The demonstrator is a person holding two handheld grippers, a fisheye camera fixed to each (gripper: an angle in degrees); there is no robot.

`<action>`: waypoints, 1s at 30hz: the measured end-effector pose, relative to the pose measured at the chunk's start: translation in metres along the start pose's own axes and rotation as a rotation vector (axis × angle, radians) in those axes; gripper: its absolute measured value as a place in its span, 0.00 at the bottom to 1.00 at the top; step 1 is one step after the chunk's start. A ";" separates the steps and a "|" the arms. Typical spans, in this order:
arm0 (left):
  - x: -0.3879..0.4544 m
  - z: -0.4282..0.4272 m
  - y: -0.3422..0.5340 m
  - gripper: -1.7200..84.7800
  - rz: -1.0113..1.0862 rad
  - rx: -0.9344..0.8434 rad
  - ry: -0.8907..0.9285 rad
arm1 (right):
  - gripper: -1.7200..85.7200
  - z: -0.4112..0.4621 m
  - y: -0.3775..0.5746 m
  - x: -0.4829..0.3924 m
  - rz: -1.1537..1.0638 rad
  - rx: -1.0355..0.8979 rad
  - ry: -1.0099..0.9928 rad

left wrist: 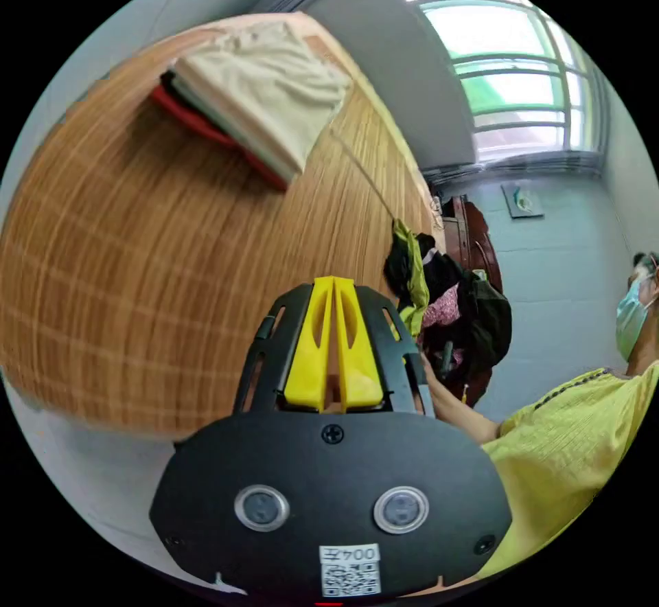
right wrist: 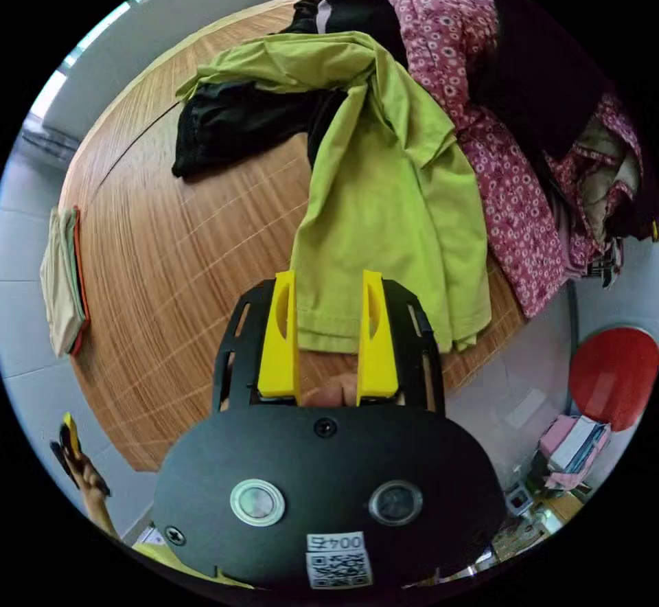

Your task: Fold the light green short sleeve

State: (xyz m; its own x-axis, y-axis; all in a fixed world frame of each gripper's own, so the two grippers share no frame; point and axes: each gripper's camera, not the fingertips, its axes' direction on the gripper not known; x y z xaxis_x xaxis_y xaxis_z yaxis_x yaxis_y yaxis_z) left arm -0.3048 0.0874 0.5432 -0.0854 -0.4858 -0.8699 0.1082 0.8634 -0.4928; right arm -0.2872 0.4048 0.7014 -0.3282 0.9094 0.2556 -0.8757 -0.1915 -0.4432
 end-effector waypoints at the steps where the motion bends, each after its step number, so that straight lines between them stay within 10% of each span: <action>1: 0.012 0.008 0.020 0.02 -0.015 -0.036 -0.015 | 0.18 0.001 -0.008 -0.004 -0.017 0.001 0.008; 10: 0.129 0.016 0.083 0.03 0.056 -0.070 -0.002 | 0.06 -0.024 -0.035 -0.003 -0.189 -0.140 0.050; 20: 0.229 0.008 0.087 0.14 0.580 -0.150 -0.040 | 0.06 -0.369 -0.030 0.031 -0.290 0.192 -0.904; 30: 0.271 -0.048 0.085 0.21 0.872 -0.009 0.018 | 0.06 -0.587 0.066 -0.089 -0.495 0.506 -0.919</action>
State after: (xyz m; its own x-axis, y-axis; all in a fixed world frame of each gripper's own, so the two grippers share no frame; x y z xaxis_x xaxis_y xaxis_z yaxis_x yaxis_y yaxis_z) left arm -0.3663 0.0360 0.2663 0.0083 0.3511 -0.9363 0.1343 0.9274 0.3490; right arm -0.1075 0.5280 0.1452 0.1383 0.3548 0.9247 -0.9538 -0.2039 0.2208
